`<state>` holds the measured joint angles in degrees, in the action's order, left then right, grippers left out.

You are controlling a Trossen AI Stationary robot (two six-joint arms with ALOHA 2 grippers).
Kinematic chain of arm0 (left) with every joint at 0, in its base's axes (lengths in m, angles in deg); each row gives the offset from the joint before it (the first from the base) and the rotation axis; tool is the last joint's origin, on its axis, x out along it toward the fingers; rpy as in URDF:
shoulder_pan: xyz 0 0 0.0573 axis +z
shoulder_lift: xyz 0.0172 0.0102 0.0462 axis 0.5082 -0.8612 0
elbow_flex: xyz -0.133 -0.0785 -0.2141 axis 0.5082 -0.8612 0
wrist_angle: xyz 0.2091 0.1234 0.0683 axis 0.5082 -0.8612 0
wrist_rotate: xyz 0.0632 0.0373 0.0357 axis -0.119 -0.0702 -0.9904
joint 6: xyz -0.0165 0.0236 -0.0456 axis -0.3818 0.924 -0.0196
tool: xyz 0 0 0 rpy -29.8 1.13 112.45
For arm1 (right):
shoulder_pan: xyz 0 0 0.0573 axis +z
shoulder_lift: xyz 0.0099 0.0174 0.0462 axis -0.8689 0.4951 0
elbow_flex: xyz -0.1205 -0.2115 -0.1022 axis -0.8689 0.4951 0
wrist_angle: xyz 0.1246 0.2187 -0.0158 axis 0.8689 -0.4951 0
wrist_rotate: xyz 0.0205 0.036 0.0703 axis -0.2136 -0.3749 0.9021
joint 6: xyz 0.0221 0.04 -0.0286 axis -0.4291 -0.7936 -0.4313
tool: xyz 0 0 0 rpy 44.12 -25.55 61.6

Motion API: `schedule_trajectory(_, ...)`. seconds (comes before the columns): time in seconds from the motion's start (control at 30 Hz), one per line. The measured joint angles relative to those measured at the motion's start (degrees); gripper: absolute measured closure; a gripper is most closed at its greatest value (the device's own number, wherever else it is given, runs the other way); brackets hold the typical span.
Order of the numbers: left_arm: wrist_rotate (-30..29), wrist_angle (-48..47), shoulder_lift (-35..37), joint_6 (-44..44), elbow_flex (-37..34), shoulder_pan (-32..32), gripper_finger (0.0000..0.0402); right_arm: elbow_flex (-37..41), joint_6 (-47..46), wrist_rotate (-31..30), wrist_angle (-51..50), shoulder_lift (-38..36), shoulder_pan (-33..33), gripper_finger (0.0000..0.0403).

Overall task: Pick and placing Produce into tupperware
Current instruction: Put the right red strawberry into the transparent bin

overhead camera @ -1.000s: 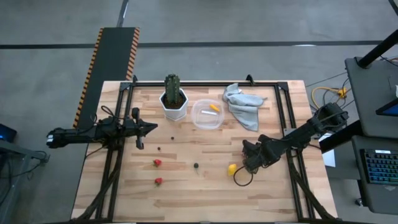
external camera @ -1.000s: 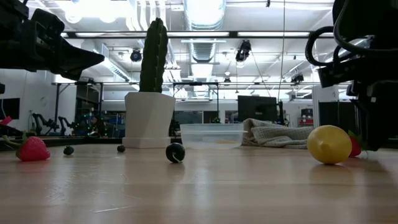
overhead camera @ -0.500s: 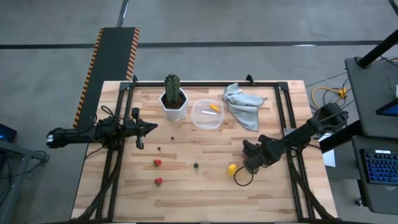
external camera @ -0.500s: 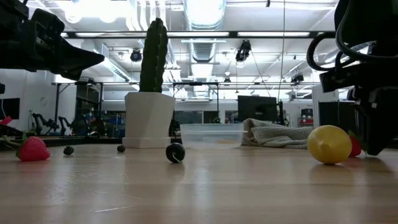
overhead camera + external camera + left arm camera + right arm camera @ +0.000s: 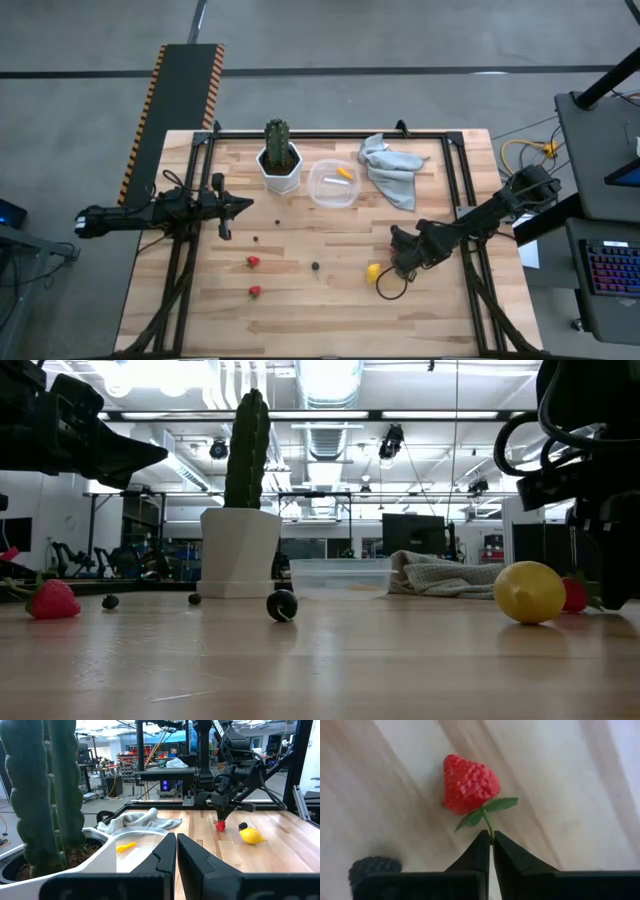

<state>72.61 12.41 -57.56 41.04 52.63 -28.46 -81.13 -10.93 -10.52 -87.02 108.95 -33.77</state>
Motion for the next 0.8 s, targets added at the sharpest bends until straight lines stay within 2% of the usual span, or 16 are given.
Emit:
schedule_trajectory(0.13,0.0,0.0,0.0,0.0,0.0,0.0,0.0402,-0.7,0.1,0.4,0.0,-0.9,0.7,0.0372)
schedule_trajectory(0.8,0.0,0.0,0.0,0.0,0.0,0.0,0.0402,-1.3,3.1,-1.2,-0.8,-4.4,0.6,0.0221)
